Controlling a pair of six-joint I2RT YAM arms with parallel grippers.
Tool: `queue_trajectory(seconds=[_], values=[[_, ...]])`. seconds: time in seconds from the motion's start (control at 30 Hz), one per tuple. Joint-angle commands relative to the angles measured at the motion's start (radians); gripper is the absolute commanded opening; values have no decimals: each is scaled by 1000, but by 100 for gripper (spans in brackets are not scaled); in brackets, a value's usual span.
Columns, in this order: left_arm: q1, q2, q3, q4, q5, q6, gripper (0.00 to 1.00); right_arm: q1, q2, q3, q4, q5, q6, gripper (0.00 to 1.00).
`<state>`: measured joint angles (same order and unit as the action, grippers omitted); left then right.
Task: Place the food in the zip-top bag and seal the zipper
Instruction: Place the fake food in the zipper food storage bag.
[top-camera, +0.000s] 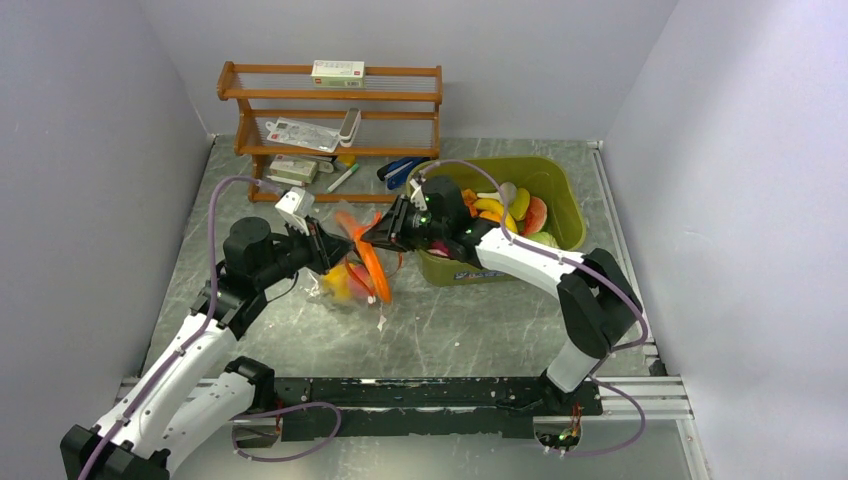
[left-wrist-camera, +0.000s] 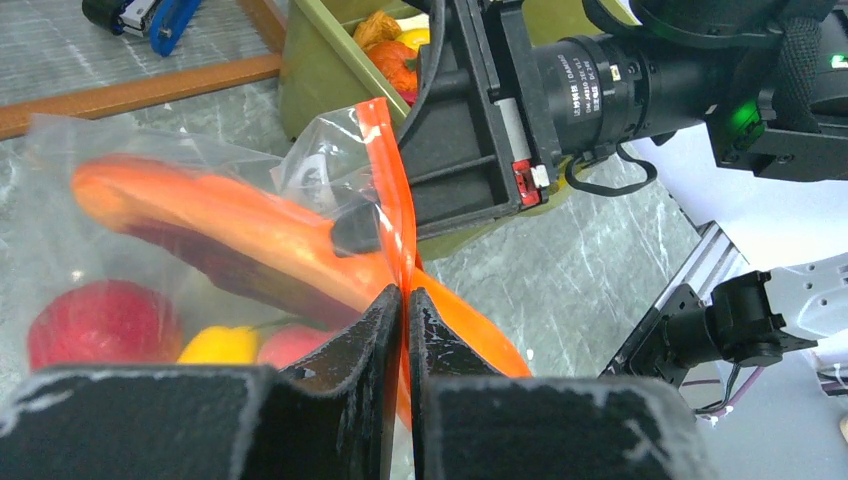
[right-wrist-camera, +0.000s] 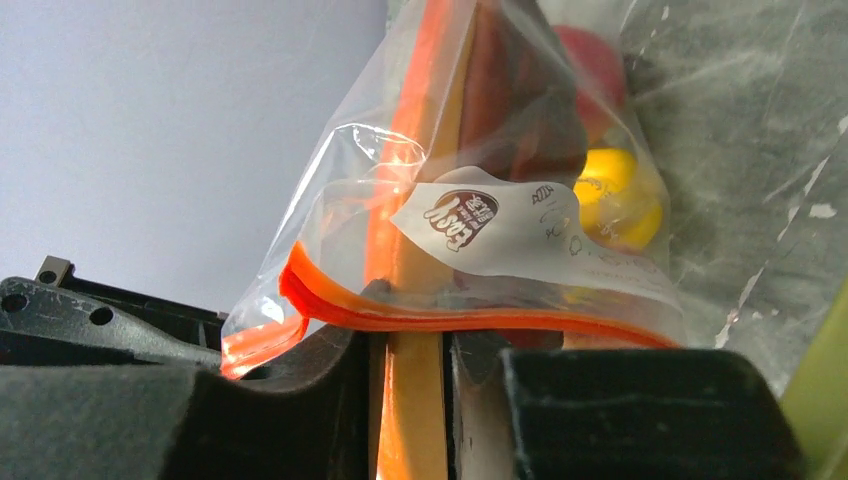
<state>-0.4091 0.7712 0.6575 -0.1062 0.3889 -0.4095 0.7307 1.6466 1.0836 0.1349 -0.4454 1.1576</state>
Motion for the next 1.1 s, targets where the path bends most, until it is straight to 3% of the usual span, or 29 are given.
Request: queue_trajectory(seconds=[0.0,0.1,0.33,0.53,0.63,0.87,1.07], values=[[4,-4,7,36,9,-19,7,6,2,85,-76,55,-80,26],[4,3,11,12,-33,-25,7,4,-39,113,-176,91,-143,36],[4,-21,-5,38,-92,-55,7,5,-195,73,-314,167,-264,47],[4,-6,14,13,-104,-55,7,21,-311,75,-419,170,-466,46],[4,-6,21,16,-102,-65,7,87,-414,10,-425,259,-549,45],[5,20,55,6,-89,-72,7,249,-550,-188,-382,476,-365,49],[4,29,78,2,-83,-80,7,341,-555,-240,-385,584,-338,52]])
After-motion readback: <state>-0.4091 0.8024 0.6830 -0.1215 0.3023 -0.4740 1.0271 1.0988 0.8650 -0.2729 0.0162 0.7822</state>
